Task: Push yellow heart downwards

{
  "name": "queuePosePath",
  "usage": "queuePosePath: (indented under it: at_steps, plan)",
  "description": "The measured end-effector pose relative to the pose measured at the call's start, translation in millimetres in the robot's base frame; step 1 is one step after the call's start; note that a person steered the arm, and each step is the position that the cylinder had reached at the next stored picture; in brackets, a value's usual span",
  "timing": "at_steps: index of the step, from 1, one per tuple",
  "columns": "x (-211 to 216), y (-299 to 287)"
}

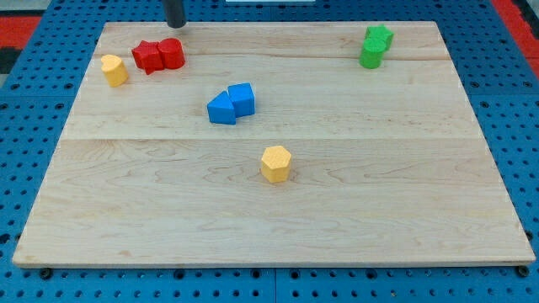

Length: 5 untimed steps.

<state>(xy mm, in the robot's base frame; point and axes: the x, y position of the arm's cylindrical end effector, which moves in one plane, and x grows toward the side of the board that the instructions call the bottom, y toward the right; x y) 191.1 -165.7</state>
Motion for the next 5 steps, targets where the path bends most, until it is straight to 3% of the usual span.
queuePosePath:
  at_steps: [5]
  plan:
    - [32,-66]
